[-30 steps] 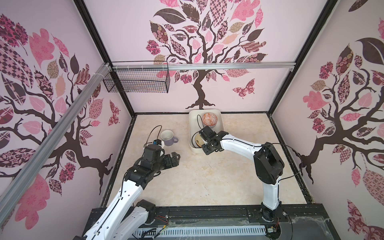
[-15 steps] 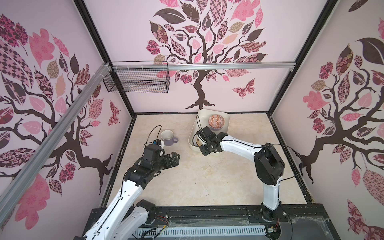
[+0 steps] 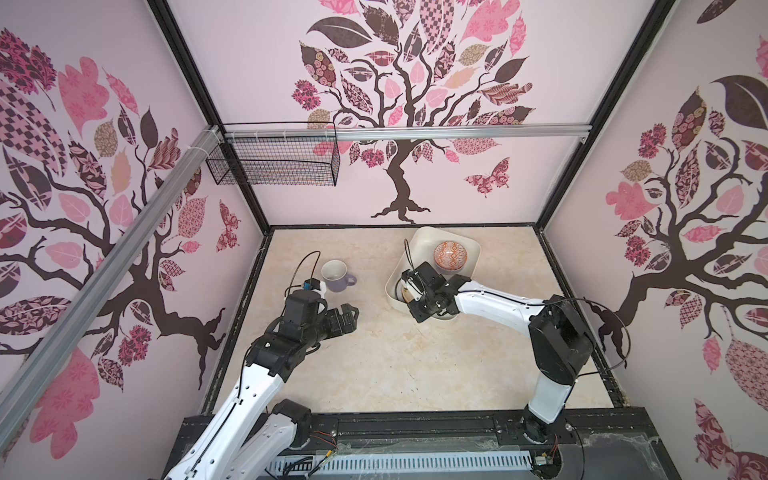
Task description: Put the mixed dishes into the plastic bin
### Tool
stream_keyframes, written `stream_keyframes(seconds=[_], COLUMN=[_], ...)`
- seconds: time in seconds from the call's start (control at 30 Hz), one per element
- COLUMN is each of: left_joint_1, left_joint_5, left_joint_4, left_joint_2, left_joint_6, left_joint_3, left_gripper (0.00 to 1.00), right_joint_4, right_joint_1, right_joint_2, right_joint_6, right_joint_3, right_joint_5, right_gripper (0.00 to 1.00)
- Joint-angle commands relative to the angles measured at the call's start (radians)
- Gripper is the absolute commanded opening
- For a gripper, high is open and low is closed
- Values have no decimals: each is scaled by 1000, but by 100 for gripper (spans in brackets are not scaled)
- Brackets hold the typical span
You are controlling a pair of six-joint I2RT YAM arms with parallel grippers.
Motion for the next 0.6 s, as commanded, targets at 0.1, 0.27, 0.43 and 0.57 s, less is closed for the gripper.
stream_keyframes(seconds=[0.1, 0.27, 0.43, 0.57], left_joint_1=[4, 4, 3, 3], left_joint_5=[-16, -24, 12, 48], left_joint_4=[4, 6, 38, 45], left_joint_2=[-22, -31, 6, 81], left_joint_6=[-14, -26, -27, -13], left_joint_3=[13, 13, 1, 27], left_gripper=[98, 98, 98, 98], right_joint_4=[-133, -136, -125, -107], right_joint_1=[7, 43, 80, 108], right_joint_2=[-121, -200, -264, -320], right_joint_6=[78, 91, 123, 155], right_joint_3=[-95, -147, -202, -262], right_joint_5=[-45, -71, -105, -125], right_gripper=[14, 14, 15, 15])
